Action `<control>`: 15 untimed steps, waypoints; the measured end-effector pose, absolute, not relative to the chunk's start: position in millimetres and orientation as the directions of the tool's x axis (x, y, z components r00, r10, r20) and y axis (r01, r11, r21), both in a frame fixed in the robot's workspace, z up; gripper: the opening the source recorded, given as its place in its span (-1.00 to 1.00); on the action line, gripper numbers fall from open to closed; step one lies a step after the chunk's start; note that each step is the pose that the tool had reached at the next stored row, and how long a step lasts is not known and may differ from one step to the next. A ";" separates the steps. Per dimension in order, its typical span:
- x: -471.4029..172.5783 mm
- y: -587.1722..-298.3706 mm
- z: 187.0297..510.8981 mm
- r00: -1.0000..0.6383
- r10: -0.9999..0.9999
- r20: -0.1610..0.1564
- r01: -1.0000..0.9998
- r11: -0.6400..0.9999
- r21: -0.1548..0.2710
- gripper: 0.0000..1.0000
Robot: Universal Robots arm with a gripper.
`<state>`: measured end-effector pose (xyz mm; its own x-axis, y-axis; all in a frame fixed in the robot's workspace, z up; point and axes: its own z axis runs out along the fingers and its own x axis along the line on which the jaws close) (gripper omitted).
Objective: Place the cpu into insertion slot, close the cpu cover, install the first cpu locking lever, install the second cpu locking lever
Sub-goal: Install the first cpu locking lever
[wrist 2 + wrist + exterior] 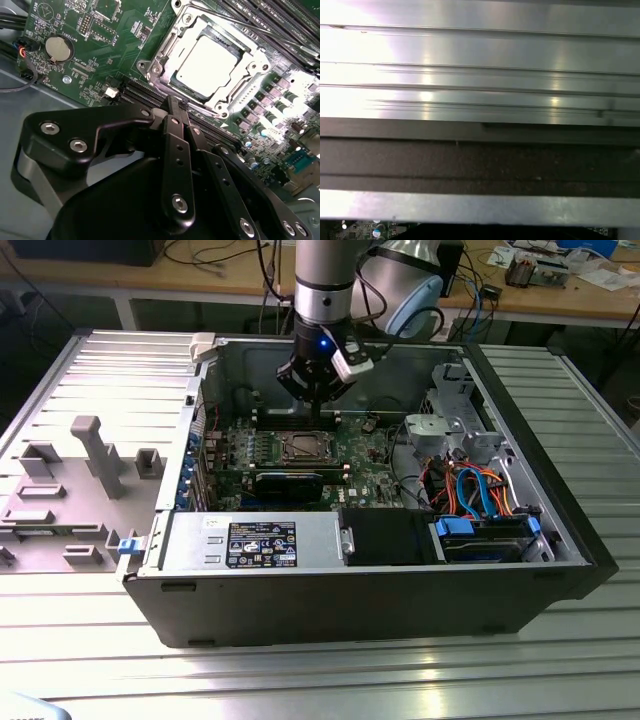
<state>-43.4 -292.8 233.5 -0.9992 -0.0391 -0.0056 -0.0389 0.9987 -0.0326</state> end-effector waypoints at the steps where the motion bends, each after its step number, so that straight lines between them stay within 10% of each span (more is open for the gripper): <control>1: -43.5 -292.8 235.0 -0.999 -0.039 -0.005 -0.039 0.999 -0.036 -0.79; 15: -43.5 -295.9 252.3 -0.999 -0.039 -0.004 -0.039 0.996 -0.077 -0.79</control>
<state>-43.5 -295.9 252.3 -0.9992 -0.0393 -0.0039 -0.0389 0.9963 -0.0769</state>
